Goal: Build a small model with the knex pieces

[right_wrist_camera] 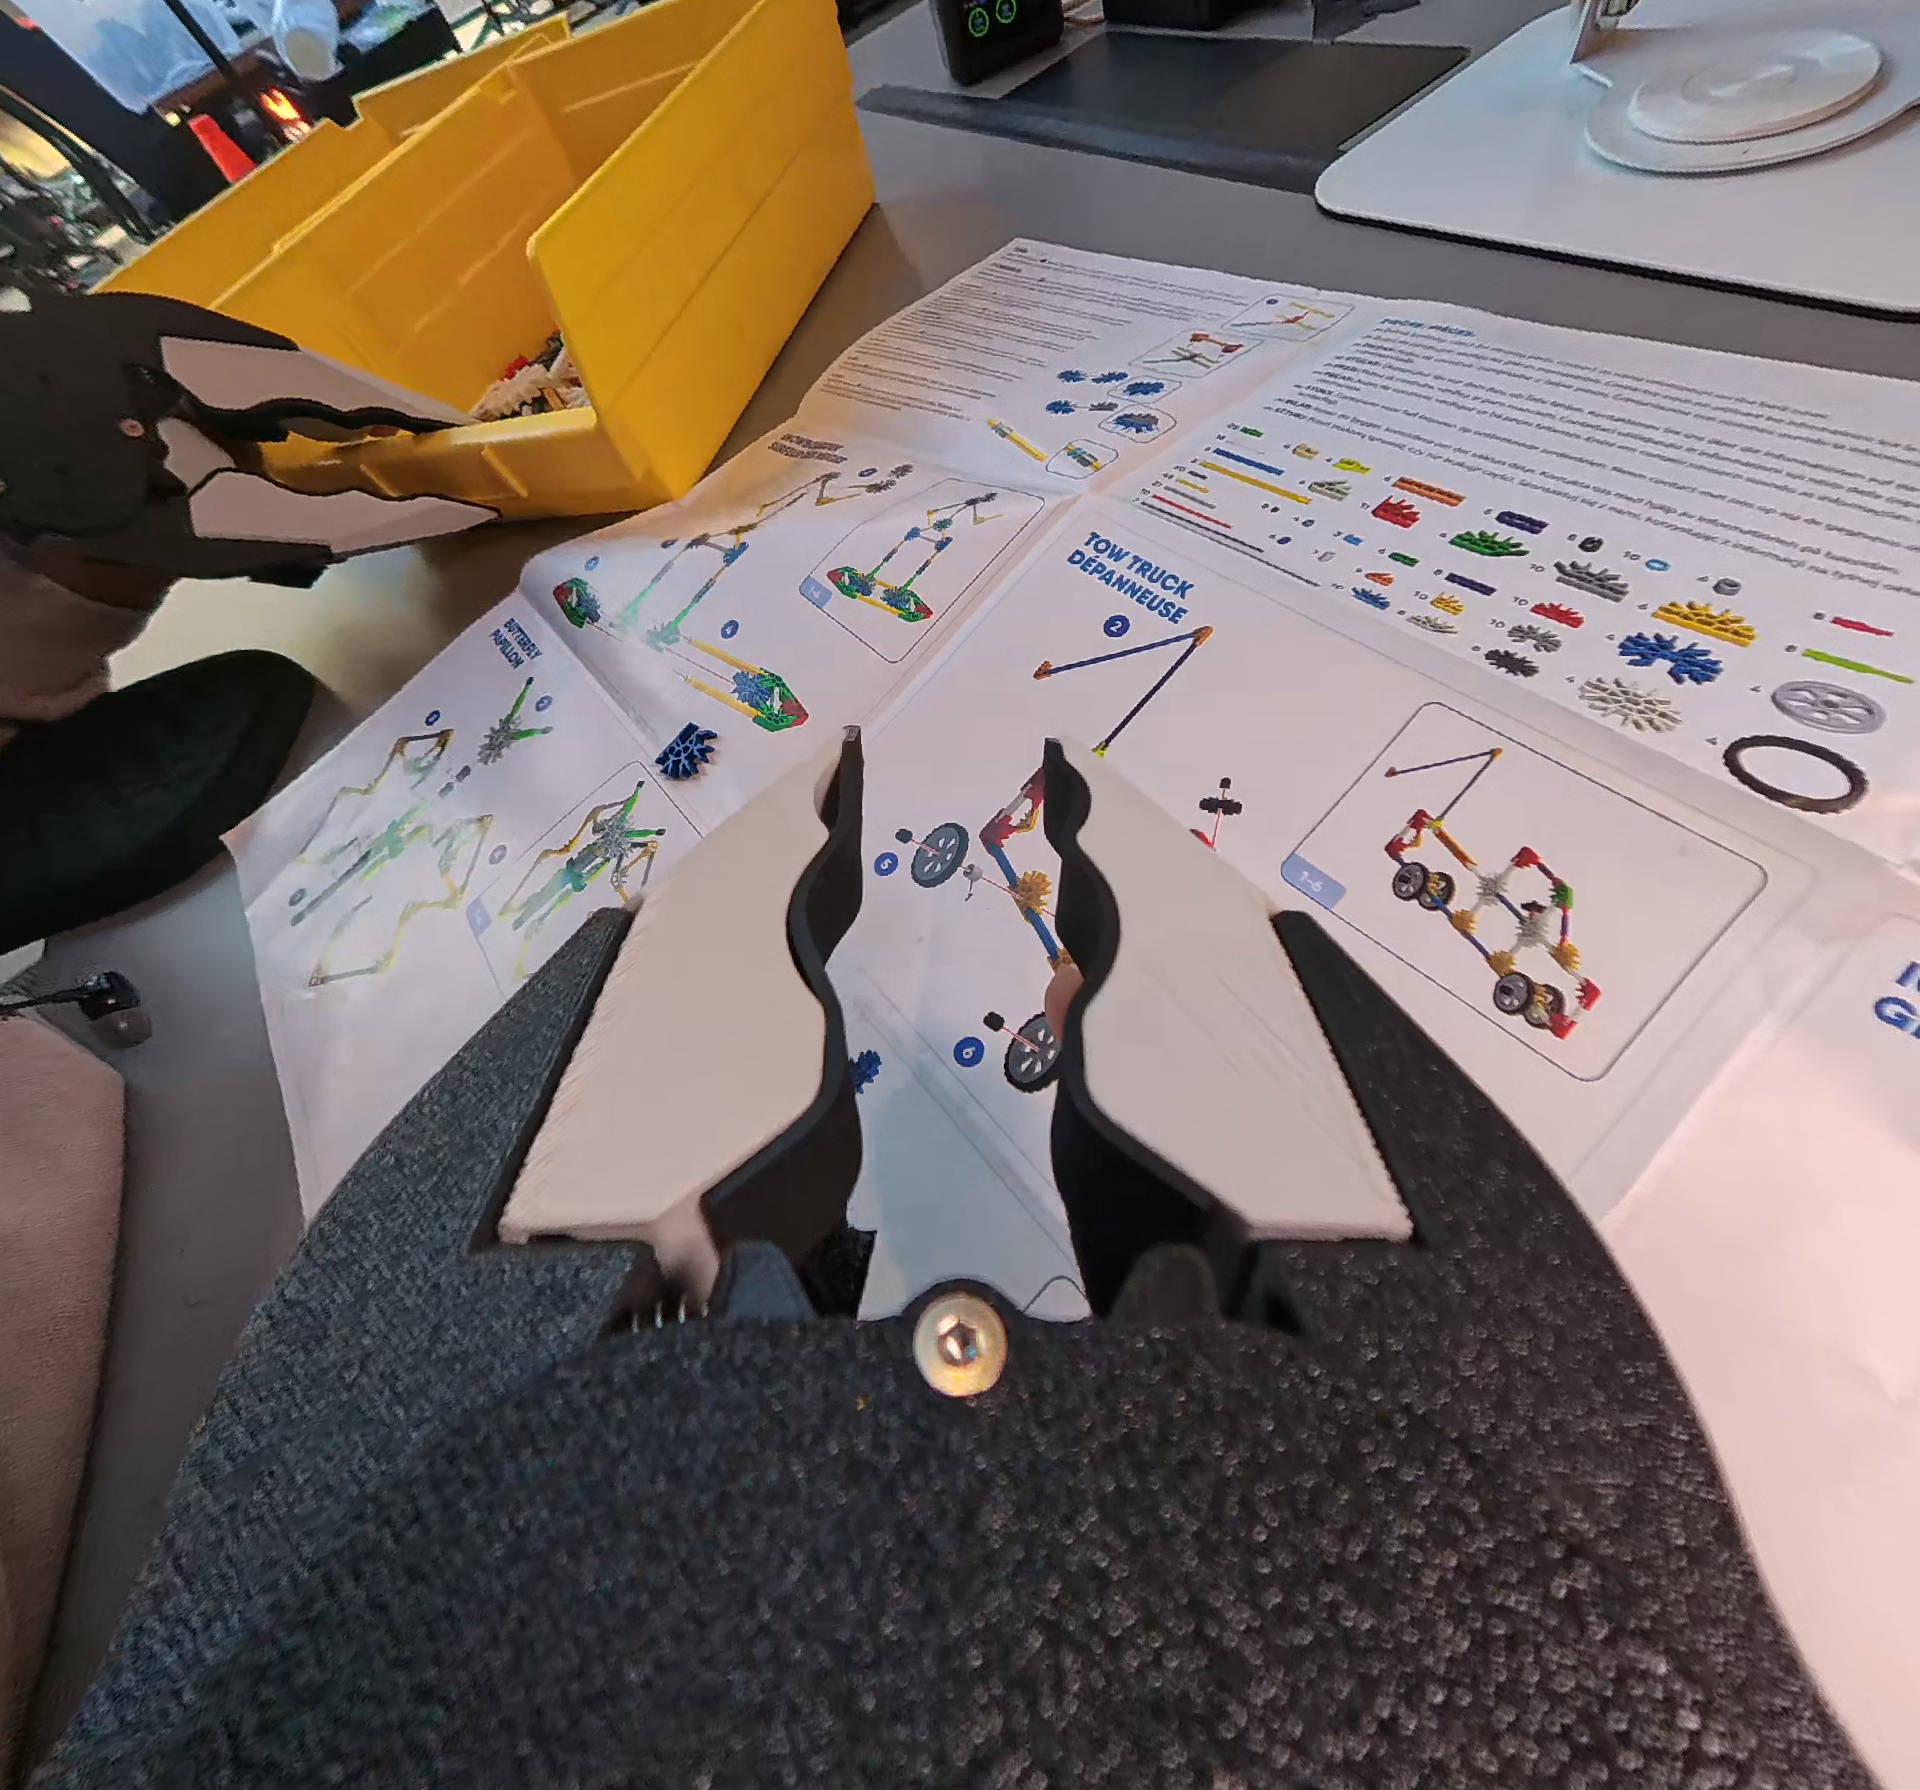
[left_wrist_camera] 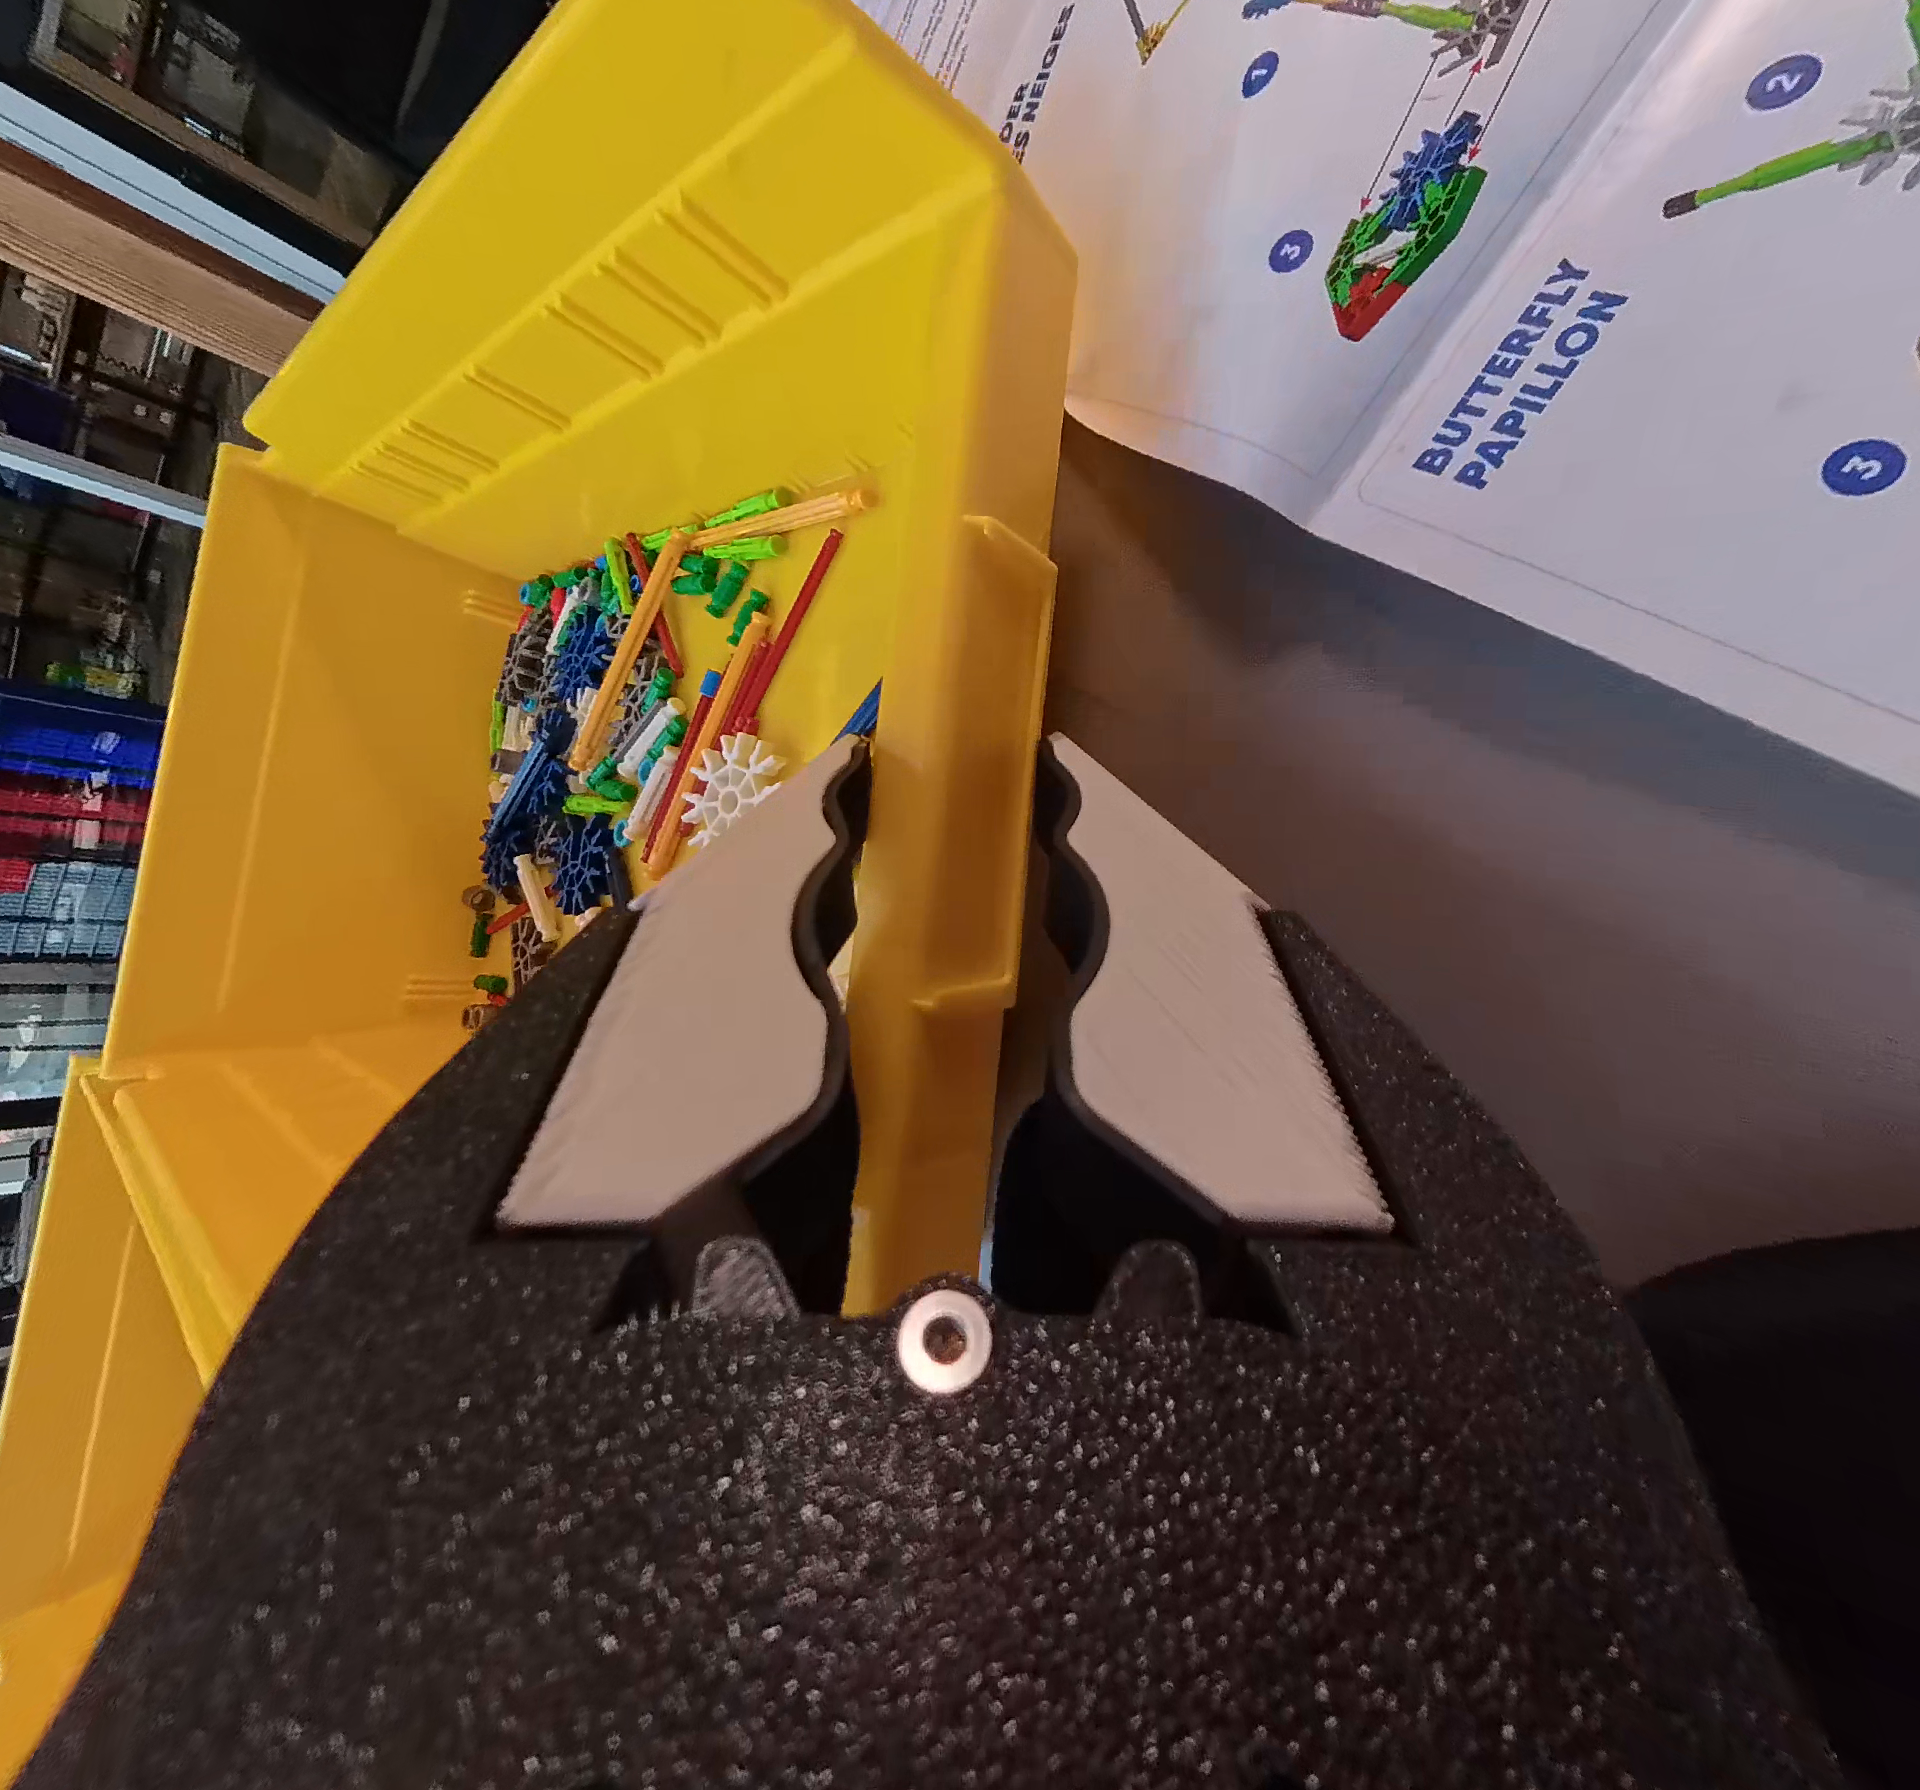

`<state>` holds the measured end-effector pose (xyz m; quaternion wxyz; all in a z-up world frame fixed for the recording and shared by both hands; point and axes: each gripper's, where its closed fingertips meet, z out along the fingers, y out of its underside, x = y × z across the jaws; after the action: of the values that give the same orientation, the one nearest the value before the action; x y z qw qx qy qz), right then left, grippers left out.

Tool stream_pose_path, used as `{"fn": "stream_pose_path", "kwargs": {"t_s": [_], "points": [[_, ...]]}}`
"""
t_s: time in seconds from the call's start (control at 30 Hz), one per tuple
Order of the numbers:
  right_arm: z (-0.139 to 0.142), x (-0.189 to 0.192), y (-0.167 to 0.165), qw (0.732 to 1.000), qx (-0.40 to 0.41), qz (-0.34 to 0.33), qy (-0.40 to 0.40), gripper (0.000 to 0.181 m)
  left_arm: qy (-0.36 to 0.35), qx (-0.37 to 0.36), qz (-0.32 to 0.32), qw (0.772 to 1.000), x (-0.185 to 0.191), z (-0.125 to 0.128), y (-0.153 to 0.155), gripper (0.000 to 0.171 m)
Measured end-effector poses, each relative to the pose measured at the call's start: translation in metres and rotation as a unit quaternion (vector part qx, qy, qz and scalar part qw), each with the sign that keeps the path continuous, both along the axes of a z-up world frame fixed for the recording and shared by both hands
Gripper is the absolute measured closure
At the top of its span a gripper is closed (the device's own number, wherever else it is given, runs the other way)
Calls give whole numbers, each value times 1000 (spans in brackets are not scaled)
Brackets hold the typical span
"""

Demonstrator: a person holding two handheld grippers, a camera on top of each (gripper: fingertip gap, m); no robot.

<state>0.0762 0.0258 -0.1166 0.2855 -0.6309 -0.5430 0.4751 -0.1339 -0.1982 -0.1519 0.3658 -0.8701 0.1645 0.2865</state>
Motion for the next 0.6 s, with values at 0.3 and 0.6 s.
{"fn": "stream_pose_path", "kwargs": {"t_s": [0.3, 0.6], "points": [[7, 4, 7, 1000, -14, -19, 21, 148, -16, -3, 4, 1000, -48, 6, 18, 140], [10, 2, 7, 999, -24, -17, 27, 148, -208, 221, 93, 948, -38, 74, -40, 140]]}}
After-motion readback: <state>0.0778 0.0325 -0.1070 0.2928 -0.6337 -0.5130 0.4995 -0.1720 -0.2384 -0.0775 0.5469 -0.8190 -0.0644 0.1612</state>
